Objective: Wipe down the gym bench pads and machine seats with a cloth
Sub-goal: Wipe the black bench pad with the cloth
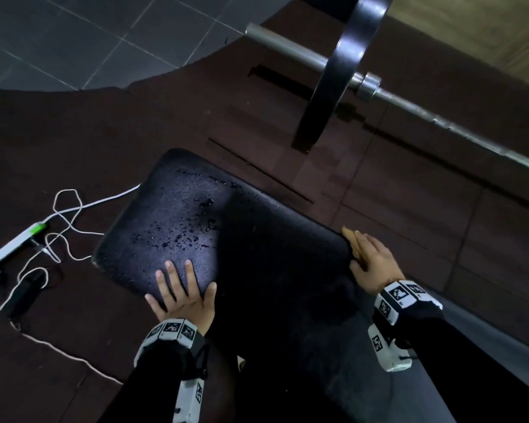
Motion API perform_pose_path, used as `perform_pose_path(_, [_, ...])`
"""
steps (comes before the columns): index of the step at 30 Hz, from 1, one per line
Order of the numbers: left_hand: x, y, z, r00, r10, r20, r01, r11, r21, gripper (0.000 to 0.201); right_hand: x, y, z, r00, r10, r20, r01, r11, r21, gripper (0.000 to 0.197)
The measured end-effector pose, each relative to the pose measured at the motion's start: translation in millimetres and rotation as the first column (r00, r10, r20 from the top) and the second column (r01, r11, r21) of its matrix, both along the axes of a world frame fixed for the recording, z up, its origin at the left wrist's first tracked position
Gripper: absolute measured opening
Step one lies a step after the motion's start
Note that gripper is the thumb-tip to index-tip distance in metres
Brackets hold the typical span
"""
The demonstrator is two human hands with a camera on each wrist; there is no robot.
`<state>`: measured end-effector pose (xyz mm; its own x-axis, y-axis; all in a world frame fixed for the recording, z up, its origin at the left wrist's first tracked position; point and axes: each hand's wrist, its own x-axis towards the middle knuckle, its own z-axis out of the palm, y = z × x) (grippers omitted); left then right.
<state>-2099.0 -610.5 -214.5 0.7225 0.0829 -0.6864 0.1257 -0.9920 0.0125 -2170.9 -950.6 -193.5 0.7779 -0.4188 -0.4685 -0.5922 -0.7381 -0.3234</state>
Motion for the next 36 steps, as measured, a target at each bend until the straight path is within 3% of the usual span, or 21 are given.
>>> perform_pose_path(4, [-5.7,6.5,-8.2,0.997,-0.026,0.078,0.028,0.999,-0.027,0.072,-7.6,-0.5,-9.8,0.984,-0.138,0.109,0.129,0.988,0.085,0.048])
perform_pose_path(6, [-6.6,8.5,-5.2,0.983,-0.026,0.183,0.043,0.995,-0.087,0.076,-9.9,-8.1,-12.8,0.977,-0.160,0.144,0.150,0.986,0.074,0.041])
perform_pose_path(9, [5.5,17.1,-2.9,0.926,0.017,0.376,0.049,0.985,-0.166,0.066,-10.6,-14.8,-14.8,0.986,-0.165,0.035,0.160,0.980,0.120,0.043])
perform_pose_path(11, [23.7,28.0,-5.6,0.913,0.033,0.408,0.028,0.989,-0.144,0.069,-9.4,-13.8,-17.9,0.994,-0.103,-0.041,0.108,0.985,0.138,0.047])
perform_pose_path(15, [61.3,45.2,-15.8,0.938,0.072,0.339,-0.055,0.997,-0.060,0.073,1.6,-4.4,-19.0,0.996,-0.072,-0.044,0.074,0.996,0.051,0.049])
perform_pose_path(18, [63.6,36.2,-16.2,0.922,0.102,0.373,-0.071,0.993,-0.096,0.085,23.1,7.8,-18.8,0.995,-0.089,-0.036,0.089,0.996,0.014,0.042])
perform_pose_path(20, [60.3,31.2,-15.1,0.907,0.110,0.407,-0.070,0.991,-0.113,0.095,48.0,15.7,-21.2,0.997,-0.063,-0.047,0.064,0.998,0.023,0.038])
perform_pose_path(26, [69.7,34.4,-16.1,0.953,0.126,0.274,-0.115,0.992,-0.056,0.099,120.4,46.2,-32.8,0.995,0.100,-0.001,-0.099,0.985,0.144,0.038])
perform_pose_path(31, [76.6,39.2,-16.9,0.984,0.105,0.147,-0.104,0.994,-0.011,0.083,96.6,32.0,-20.3,0.979,0.147,0.144,-0.168,0.974,0.149,0.033])
perform_pose_path(36, [76.6,37.3,-12.4,0.986,0.097,0.134,-0.094,0.995,-0.029,0.083,52.1,21.1,-17.2,0.997,-0.015,0.073,0.009,0.996,0.092,0.035])
